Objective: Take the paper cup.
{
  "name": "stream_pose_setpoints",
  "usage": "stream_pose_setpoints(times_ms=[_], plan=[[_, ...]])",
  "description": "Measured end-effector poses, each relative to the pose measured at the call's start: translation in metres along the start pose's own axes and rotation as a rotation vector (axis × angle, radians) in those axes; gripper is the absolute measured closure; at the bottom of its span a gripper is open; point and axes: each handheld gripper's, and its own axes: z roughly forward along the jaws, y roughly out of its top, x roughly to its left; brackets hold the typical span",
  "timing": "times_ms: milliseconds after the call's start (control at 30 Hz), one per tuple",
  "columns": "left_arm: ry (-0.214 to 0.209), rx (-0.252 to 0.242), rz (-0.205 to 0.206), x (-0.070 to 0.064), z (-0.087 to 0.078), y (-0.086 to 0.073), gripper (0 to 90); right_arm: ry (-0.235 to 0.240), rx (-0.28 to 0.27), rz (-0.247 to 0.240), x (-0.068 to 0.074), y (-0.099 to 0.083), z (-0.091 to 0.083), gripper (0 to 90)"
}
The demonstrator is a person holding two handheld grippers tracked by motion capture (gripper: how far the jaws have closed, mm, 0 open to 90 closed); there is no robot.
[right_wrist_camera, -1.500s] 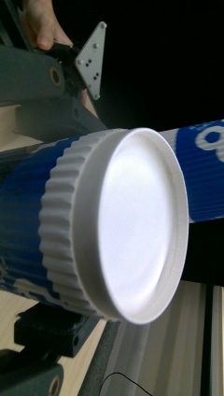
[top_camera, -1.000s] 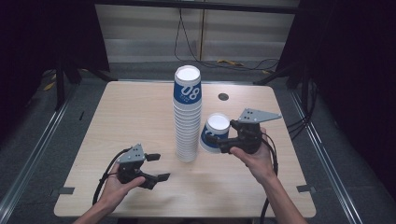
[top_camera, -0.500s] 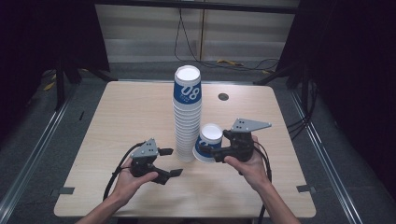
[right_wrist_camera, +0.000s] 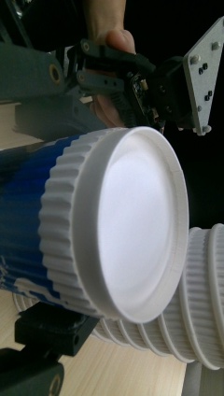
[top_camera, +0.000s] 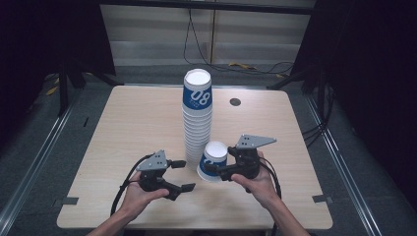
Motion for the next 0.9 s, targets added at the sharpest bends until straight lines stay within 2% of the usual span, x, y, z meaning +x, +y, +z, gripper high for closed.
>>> stream_pose_setpoints(times_ms=[267,333,367,533,833,900], plan=[[-0.037,-0.026,-0.026,-0.003,0.002,-0.001,15.9,0.036,0.009,0.021,0.003,-0.003,0.009,26.4],[-0.055,-0.051,-0.058,-0.003,0.002,-0.001,15.9,0.045,0.017,0.029,0.005,-0.003,0.012,26.4],[-0.062,-0.054,-0.061,-0.003,0.002,-0.001,16.0,0.052,0.016,0.033,0.005,-0.003,0.012,26.5],[-0.066,-0.039,-0.068,-0.001,0.005,-0.005,15.9,0.070,0.018,0.049,0.006,-0.004,0.016,26.5],[-0.055,-0.041,-0.062,-0.003,0.008,-0.006,15.8,0.096,0.031,0.042,0.012,-0.003,0.026,26.6],[-0.069,-0.045,-0.067,-0.004,0.010,-0.006,15.8,0.104,0.034,0.050,0.013,-0.004,0.029,26.6]])
